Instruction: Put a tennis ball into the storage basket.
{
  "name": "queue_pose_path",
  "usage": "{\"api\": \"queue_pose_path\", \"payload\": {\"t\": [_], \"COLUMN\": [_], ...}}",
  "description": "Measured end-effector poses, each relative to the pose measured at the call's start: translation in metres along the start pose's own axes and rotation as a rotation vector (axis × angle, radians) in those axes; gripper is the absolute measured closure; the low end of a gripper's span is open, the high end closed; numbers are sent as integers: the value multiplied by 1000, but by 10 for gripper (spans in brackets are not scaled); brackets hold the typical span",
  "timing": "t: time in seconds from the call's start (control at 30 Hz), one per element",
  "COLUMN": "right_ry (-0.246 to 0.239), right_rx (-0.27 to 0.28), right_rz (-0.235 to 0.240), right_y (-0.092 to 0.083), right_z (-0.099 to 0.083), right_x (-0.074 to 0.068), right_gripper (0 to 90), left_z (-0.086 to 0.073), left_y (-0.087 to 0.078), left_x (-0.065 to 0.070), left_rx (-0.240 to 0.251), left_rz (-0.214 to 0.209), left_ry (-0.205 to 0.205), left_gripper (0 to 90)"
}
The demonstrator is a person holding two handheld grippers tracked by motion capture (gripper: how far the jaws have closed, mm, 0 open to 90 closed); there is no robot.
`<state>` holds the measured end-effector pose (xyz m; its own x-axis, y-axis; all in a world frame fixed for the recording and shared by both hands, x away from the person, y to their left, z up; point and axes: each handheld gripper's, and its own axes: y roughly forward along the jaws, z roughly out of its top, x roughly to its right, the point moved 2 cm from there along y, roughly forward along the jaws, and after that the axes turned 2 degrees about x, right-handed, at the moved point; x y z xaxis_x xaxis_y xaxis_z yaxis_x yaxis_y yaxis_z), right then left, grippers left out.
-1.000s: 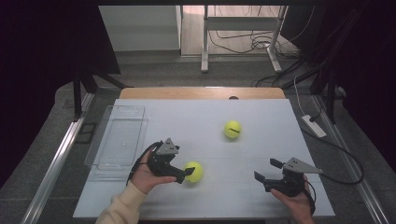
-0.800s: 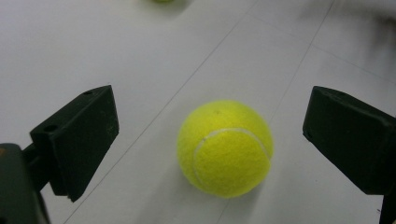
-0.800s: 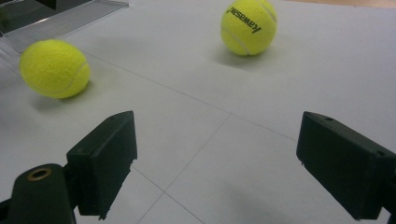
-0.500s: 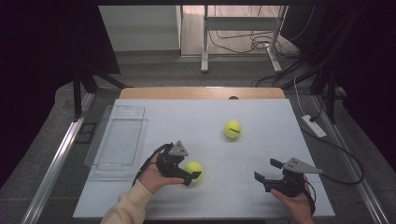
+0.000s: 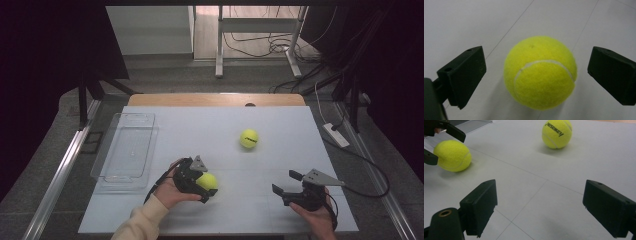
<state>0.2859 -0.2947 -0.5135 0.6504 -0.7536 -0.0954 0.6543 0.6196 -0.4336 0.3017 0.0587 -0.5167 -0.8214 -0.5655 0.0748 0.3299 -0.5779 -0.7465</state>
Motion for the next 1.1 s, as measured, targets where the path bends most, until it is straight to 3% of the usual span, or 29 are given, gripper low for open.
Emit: {"api": "queue_pose_path", "payload": {"t": [0.4, 0.53, 0.83, 1.1], "right_ry": [1, 0, 2, 0], "right_rx": [1, -1, 1, 1], "right_rz": [-1, -1, -3, -3], "right_y": [0, 0, -1, 0], "right_z": [0, 0, 0, 0], "right_x": [0, 0, 1, 1], "right_gripper": [124, 124, 125, 125], "left_z": [-2, -2, -1, 1], "left_y": [8, 6, 3, -10], "left_x": [2, 2, 4, 1], "left_rx": [-30, -20, -25, 39], "left_rz": [25, 8, 23, 30], "left_ry": [12, 20, 40, 34], "left_gripper": [82, 255, 271, 272]}}
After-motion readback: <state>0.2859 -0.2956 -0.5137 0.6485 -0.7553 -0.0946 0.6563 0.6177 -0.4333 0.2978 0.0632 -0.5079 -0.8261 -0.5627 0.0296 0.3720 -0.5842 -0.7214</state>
